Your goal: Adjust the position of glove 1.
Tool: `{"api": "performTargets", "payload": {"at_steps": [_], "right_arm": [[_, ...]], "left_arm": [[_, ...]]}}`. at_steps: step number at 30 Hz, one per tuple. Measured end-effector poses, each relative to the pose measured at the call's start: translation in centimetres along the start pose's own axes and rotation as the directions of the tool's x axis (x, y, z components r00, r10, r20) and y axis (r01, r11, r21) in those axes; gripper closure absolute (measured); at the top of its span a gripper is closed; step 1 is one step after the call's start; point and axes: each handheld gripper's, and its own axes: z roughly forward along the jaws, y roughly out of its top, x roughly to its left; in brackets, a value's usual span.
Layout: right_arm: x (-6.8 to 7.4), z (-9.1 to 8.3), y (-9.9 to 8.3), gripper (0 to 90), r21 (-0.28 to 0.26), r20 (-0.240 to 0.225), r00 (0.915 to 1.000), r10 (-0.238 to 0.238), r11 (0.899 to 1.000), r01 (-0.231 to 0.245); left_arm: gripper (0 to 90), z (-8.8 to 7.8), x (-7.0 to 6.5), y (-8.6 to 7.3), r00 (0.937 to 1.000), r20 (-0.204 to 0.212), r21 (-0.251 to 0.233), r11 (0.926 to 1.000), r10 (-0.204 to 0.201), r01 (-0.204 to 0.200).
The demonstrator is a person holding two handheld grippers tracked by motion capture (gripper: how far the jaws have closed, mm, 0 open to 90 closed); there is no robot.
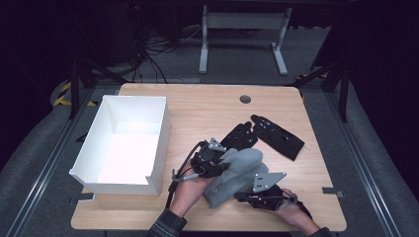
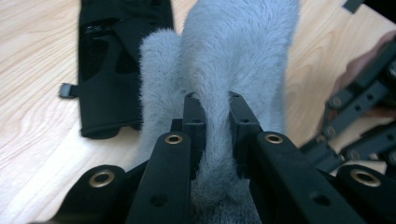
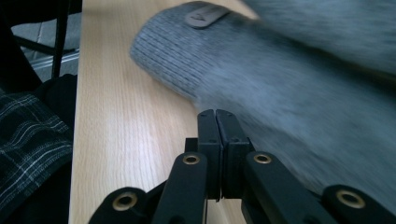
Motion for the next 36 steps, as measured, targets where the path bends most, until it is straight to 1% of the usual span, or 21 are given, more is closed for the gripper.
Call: {"api": "performTargets", "payload": {"at_steps": [3, 6, 8, 11, 12, 14, 15, 16, 18, 20, 22, 23, 25, 26, 27, 28, 29, 30, 31, 34, 36], "right_arm": [[-0.4, -1.3, -0.7, 88.6, -0.012, 0.022, 0.9995, 0.022, 1.000, -0.022], [-0.8, -2.4, -1.4, 87.9, -0.015, 0.048, 0.9980, 0.041, 0.999, -0.041], [-1.1, -3.0, -1.8, 87.4, -0.017, 0.062, 0.9967, 0.053, 0.999, -0.052], [-1.6, -3.6, -2.3, 86.4, -0.012, 0.073, 0.9950, 0.068, 0.998, -0.067], [-1.7, -3.6, -2.4, 85.9, -0.010, 0.075, 0.9945, 0.073, 0.997, -0.072], [-1.8, -3.5, -2.4, 84.9, -0.002, 0.075, 0.9946, 0.071, 0.997, -0.071], [-1.7, -3.5, -2.4, 84.2, 0.003, 0.072, 0.9949, 0.071, 0.997, -0.071], [-1.7, -3.5, -2.4, 83.3, 0.003, 0.071, 0.9950, 0.070, 0.998, -0.070], [-1.8, -3.5, -2.4, 80.9, 0.002, 0.072, 0.9942, 0.080, 0.997, -0.080], [-2.0, -3.6, -2.4, 78.8, 0.005, 0.060, 0.9932, 0.100, 0.995, -0.100], [-2.1, -3.9, -2.3, 78.4, 0.005, 0.052, 0.9919, 0.116, 0.993, -0.117], [-2.2, -4.0, -2.3, 78.7, 0.004, 0.052, 0.9915, 0.119, 0.993, -0.120], [-2.2, -4.4, -2.4, 81.8, 0.001, 0.056, 0.9906, 0.125, 0.992, -0.125], [-2.2, -4.6, -2.4, 84.2, 0.001, 0.060, 0.9900, 0.128, 0.992, -0.128], [-2.2, -4.7, -2.4, 86.2, -0.002, 0.063, 0.9893, 0.132, 0.991, -0.132], [-2.2, -4.7, -2.4, 86.2, -0.002, 0.063, 0.9893, 0.132, 0.991, -0.132], [-2.3, -5.2, -2.5, 90.0, -0.007, 0.075, 0.9865, 0.146, 0.989, -0.146], [-2.3, -5.2, -2.5, 90.0, -0.007, 0.075, 0.9865, 0.146, 0.989, -0.146], [-2.3, -5.2, -2.5, 90.0, -0.009, 0.079, 0.9857, 0.149, 0.989, -0.149], [-2.6, -5.2, -2.7, 90.0, 0.002, 0.106, 0.9807, 0.164, 0.986, -0.165], [-2.9, -5.0, -2.7, 90.0, 0.007, 0.118, 0.9787, 0.168, 0.985, -0.170]], "left_arm": [[81.2, 0.4, -0.8, 0.1, 0.9999, -0.004, 0.009, 0.9999, 0.014, -0.014], [81.2, 0.9, -1.3, 0.0, 1.0000, 0.002, 0.012, 0.9999, 0.006, -0.006], [81.2, 1.1, -1.6, -0.1, 0.9998, 0.017, 0.019, 0.9998, 0.004, -0.005], [80.5, 1.7, -2.0, -0.4, 0.9999, -0.009, 0.031, 0.9995, 0.010, -0.010], [79.0, 1.9, -2.0, -0.5, 1.0000, -0.006, 0.034, 0.9994, 0.007, -0.007], [73.6, 2.2, -1.9, -0.8, 1.0000, 0.004, 0.038, 0.9993, 0.004, -0.004], [67.2, 2.2, -2.0, -0.8, 0.9999, 0.009, 0.037, 0.9993, 0.005, -0.005], [60.5, 2.1, -2.0, -0.8, 0.9998, 0.008, 0.028, 0.9995, 0.017, -0.017], [48.9, 1.8, -1.8, -0.8, 0.9997, 0.024, 0.015, 0.9998, 0.010, -0.010], [43.2, 1.3, -1.6, -0.8, 0.9995, 0.028, -0.004, 0.9999, 0.016, -0.016], [41.4, 0.5, -1.2, -0.7, 0.9992, 0.034, -0.034, 0.9992, 0.021, -0.019], [42.5, -0.2, -0.9, -0.8, 0.9989, 0.040, -0.053, 0.9983, 0.025, -0.023], [53.6, -1.1, -0.4, -0.9, 0.9992, 0.025, -0.066, 0.9974, 0.032, -0.030], [61.4, -1.5, -0.1, -1.0, 0.9992, 0.018, -0.069, 0.9970, 0.034, -0.033], [66.3, -1.5, -0.1, -1.0, 0.9992, 0.018, -0.069, 0.9970, 0.034, -0.033], [66.3, -2.0, 0.5, -1.3, 0.9996, 0.001, -0.066, 0.9974, 0.029, -0.029], [77.6, -2.3, 1.1, -1.6, 0.9997, -0.012, -0.048, 0.9986, 0.023, -0.023], [77.6, -2.4, 1.4, -1.9, 0.9996, -0.023, -0.042, 0.9990, 0.016, -0.017], [80.7, -2.4, 2.0, -2.4, 0.9992, -0.041, -0.023, 0.9997, 0.001, -0.001], [85.5, -1.6, 3.3, -3.9, 0.9986, -0.045, 0.026, 0.9992, -0.028, 0.029], [85.6, -1.0, 3.6, -4.5, 0.9992, -0.017, 0.055, 0.9978, -0.037, 0.038]]}}
